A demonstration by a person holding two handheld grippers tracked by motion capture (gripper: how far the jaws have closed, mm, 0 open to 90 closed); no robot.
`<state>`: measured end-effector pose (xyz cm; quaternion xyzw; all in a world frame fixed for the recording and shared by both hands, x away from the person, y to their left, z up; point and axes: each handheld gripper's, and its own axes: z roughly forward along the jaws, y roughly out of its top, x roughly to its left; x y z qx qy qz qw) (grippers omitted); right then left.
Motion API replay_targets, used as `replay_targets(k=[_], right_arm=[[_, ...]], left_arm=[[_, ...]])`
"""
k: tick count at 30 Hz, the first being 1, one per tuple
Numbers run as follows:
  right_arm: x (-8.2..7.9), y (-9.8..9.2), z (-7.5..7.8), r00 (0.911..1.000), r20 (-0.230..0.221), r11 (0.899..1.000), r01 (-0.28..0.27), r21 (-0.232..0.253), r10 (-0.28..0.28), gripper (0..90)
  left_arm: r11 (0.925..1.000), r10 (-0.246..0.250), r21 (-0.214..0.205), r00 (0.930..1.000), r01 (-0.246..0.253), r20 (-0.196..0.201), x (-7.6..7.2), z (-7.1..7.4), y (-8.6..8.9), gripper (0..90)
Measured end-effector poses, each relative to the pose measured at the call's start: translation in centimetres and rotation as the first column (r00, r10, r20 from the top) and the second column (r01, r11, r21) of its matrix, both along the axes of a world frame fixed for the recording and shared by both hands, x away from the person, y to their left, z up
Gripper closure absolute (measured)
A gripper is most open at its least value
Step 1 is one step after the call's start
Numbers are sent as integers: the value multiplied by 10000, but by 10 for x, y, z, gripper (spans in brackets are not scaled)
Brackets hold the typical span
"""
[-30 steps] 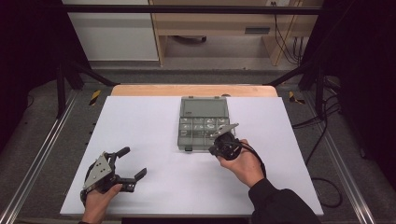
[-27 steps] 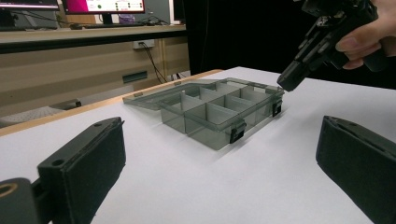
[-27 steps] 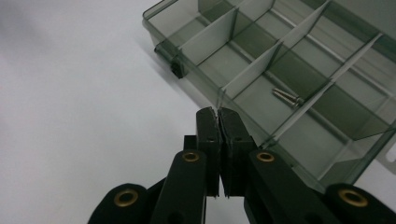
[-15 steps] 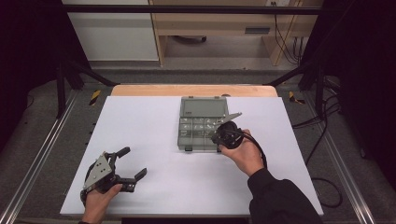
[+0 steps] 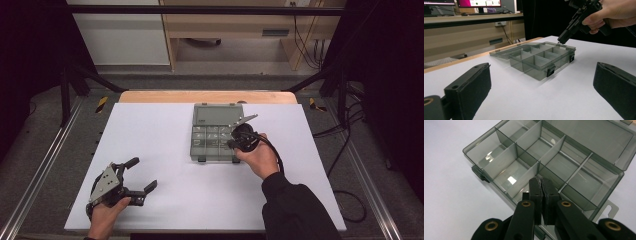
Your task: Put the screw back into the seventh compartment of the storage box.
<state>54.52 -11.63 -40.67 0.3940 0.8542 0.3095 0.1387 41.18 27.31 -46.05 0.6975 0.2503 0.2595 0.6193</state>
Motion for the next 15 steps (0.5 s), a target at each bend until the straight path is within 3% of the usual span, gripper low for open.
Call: replay_targets(k=[12,15], right_arm=[[11,12,-14,9990,-421,9999,149,-83,-153,875],[12,12,-15,9999,-54,9999,103,-61,-104,782]], left_arm=[[10000,-32,28,10000,32,29,-1,0,-1,14],[10000,-34,70,10000,33,32,-1,1,0,14]])
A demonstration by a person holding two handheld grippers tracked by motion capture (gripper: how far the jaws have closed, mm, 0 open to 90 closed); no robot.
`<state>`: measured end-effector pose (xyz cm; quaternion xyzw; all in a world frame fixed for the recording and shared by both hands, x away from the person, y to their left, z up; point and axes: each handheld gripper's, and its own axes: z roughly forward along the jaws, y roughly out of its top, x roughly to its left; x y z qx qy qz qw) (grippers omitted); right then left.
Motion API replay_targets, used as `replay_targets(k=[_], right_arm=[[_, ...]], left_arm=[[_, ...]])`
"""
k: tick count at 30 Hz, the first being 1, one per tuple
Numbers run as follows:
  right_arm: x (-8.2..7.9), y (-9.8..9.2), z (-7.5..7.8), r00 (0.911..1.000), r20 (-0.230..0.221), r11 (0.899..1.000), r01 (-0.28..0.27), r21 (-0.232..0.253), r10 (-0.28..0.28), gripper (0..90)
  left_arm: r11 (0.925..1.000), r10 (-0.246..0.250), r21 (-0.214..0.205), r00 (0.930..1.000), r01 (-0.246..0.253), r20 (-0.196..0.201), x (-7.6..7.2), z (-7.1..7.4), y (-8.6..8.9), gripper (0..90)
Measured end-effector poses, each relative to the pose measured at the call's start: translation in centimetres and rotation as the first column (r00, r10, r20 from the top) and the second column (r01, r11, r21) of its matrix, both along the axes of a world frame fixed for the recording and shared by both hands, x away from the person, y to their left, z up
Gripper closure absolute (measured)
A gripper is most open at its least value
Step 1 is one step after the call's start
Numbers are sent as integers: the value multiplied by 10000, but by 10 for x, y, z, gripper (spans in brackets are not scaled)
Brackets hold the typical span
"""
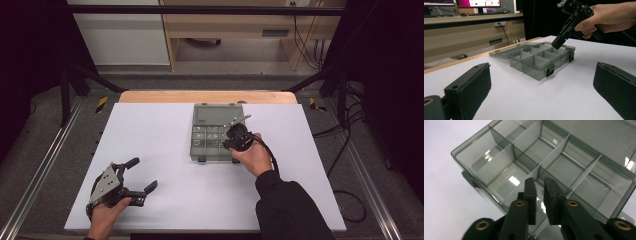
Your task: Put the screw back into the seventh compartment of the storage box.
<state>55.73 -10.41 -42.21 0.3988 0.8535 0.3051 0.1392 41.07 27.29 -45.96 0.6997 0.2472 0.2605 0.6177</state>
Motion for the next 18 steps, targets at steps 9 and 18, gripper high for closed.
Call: replay_targets(k=[9,18], right_arm=[[-7,3,9,9979,642,9995,-108,297,89,507],[-14,15,16,9929,1188,9992,-74,398,26,217]], left_arm=[[10000,8,16,10000,-8,18,1,0,0,14],[10000,-5,57,10000,5,29,1,-1,-1,14]])
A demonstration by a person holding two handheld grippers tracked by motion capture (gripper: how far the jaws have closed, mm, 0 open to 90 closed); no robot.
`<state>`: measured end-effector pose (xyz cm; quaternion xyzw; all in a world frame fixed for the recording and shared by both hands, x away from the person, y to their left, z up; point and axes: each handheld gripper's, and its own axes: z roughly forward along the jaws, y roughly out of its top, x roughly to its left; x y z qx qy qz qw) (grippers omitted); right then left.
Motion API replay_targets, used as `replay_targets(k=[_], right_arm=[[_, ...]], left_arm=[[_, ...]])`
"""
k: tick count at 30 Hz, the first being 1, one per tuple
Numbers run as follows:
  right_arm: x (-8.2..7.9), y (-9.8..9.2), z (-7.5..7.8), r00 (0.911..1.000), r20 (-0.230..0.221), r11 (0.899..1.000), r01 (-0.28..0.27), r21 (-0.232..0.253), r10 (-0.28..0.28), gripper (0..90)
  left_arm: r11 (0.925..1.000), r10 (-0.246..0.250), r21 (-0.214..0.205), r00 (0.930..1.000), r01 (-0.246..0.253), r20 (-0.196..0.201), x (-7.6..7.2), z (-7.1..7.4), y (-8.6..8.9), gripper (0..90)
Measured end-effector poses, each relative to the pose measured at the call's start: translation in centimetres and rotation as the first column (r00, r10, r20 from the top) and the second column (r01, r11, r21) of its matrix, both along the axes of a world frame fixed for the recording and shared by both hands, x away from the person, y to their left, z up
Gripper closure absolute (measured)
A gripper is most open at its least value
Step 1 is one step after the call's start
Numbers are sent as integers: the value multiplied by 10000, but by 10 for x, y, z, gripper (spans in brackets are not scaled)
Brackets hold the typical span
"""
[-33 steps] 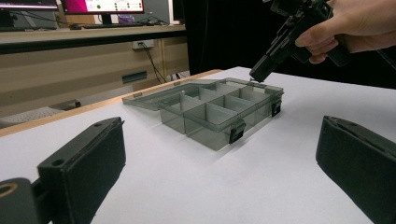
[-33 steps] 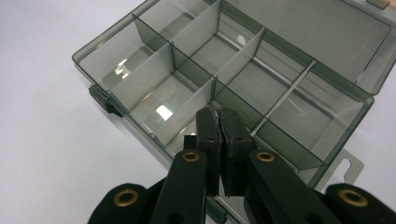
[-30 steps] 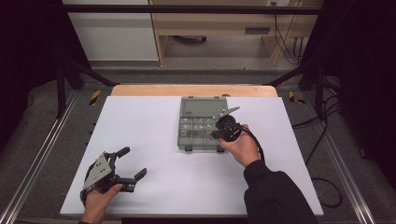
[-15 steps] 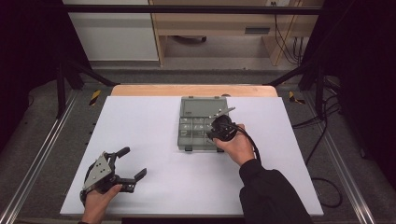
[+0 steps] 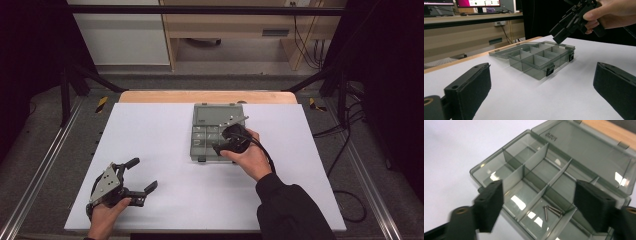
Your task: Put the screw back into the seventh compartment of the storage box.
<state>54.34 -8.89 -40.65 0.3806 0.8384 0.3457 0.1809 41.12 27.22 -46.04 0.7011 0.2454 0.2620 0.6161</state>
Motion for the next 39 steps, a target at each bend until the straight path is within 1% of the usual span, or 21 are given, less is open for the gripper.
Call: replay_targets(k=[1,2,3,4,6,7,11,15,16,18,19,22,23,24,26,28,29,32,33,37,39], right_arm=[[0,2,4,9997,190,9999,138,5,-138,171],[0,2,4,9997,190,9999,138,5,-138,171],[-1,3,7,9994,318,9998,151,150,-155,119],[-1,3,7,9994,318,9998,151,150,-155,119],[-3,5,10,9990,426,9993,128,340,-143,102],[-5,6,12,9983,579,9996,77,262,-92,99],[-7,7,13,9978,661,9995,6,309,-26,90],[-8,4,17,9960,874,9994,131,335,-160,105],[-10,3,19,9948,983,9991,249,354,-283,112],[-11,2,21,9943,1014,9986,282,455,-327,113],[-12,2,22,9933,1107,9984,265,507,-320,112],[-15,0,25,9855,1658,9980,273,571,-365,111],[-16,0,25,9835,1775,9981,250,568,-348,112],[-17,0,26,9828,1796,9974,328,643,-439,111],[-18,-1,28,9779,2054,9979,283,591,-399,115],[-20,-2,29,9756,2157,9978,301,590,-421,116],[-20,-4,29,9732,2234,9970,418,659,-556,116],[-21,-6,30,9724,2274,9970,367,686,-515,109],[-23,-8,31,9718,2287,9963,419,750,-581,103],[-27,-11,31,9715,2320,9970,337,699,-491,83],[-28,-12,31,9704,2369,9968,290,751,-461,71]], left_arm=[[10000,-1,5,10000,1,-2,0,0,0,14],[10000,-2,9,10000,2,1,0,0,0,14],[10000,2,-26,10000,-2,-1,0,0,0,13],[10000,2,-26,10000,-2,-1,0,0,0,14],[10000,2,-22,10000,-2,-1,0,0,0,13],[10000,-3,-22,10000,3,0,0,0,0,13],[10000,7,-17,10000,-7,-11,0,0,0,14],[10000,17,21,10000,-17,-9,0,0,1,13],[10000,16,25,10000,-16,-11,0,0,1,14],[10000,15,24,10000,-15,-16,-1,0,1,13],[10000,15,-11,10000,-15,-25,-1,0,0,13],[10000,13,6,10000,-13,-19,-1,0,0,13],[10000,15,5,10000,-15,-21,-1,0,0,13],[10000,19,-2,10000,-19,-24,-1,0,0,13],[10000,26,-7,10000,-26,-22,-1,0,0,13],[10000,26,34,10000,-26,-22,-1,0,1,14],[10000,23,33,10000,-23,-21,-1,0,1,13],[10000,24,-2,10000,-24,-20,-1,0,0,13],[10000,26,39,10000,-25,-18,-1,0,1,13],[10000,25,1,10000,-25,-19,-1,0,0,13],[10000,27,-1,10000,-27,-22,-1,0,0,13]])
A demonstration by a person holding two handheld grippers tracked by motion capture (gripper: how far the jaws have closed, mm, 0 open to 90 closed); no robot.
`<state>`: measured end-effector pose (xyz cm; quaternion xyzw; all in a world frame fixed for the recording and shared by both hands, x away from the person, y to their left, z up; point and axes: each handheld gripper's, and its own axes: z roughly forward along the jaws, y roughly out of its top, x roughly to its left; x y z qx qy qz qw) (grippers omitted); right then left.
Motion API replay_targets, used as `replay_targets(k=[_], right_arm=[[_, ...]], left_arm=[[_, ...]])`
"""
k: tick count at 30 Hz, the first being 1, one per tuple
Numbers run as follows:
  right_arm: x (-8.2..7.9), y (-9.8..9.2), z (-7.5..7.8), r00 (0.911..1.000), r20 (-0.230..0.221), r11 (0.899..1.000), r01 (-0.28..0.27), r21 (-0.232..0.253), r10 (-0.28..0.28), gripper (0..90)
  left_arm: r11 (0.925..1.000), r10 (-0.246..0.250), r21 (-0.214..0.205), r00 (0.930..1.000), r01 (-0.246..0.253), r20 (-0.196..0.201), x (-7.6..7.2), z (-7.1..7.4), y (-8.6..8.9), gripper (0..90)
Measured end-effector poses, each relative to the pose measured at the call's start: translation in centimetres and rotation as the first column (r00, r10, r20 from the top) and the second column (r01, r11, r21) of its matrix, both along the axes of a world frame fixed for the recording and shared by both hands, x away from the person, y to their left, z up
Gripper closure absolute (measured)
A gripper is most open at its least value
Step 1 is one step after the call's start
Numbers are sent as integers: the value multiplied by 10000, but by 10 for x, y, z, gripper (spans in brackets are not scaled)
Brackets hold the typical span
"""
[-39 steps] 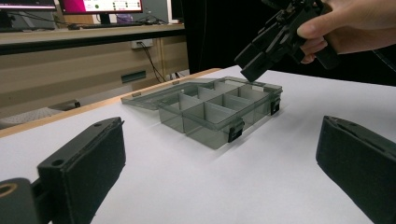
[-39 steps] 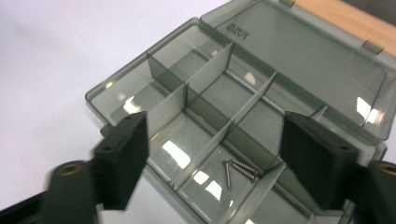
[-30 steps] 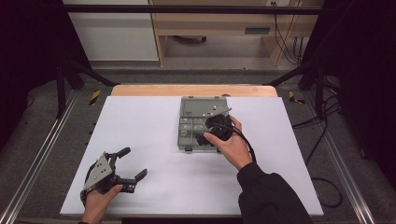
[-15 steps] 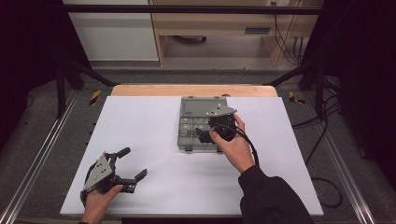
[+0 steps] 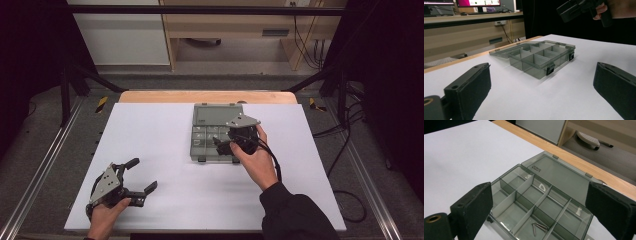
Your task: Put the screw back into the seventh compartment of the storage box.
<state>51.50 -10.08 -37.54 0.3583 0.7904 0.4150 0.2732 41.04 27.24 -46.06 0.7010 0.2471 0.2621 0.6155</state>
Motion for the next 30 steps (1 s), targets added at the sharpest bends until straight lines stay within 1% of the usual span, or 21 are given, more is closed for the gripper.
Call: replay_targets(k=[6,9,11,15,20,23,26,30], right_arm=[[-6,-2,1,9999,41,9998,-97,157,96,57],[-8,-3,2,9999,45,9998,-164,148,163,56],[-11,-6,2,9997,56,9994,-231,266,230,58],[-15,-10,0,9997,161,9990,-170,415,163,60],[-21,-21,-3,9997,246,9977,-48,669,32,57],[-22,-25,-4,9998,215,9980,-62,633,49,53],[-26,-32,-6,9998,173,9964,62,844,-77,53],[-28,-37,-5,9996,243,9955,101,943,-125,53]], left_arm=[[10000,6,44,10000,-6,4,0,0,1,13],[10000,10,51,10000,-10,1,0,0,1,13],[10000,5,48,10000,-6,5,0,0,1,13],[10000,7,50,10000,-7,-4,0,0,1,12],[10000,8,69,10000,-8,-7,0,0,0,12],[10000,1,72,10000,-1,-7,0,0,0,12],[10000,10,73,10000,-10,-6,0,0,0,12],[10000,19,73,10000,-18,-10,0,0,1,12]])
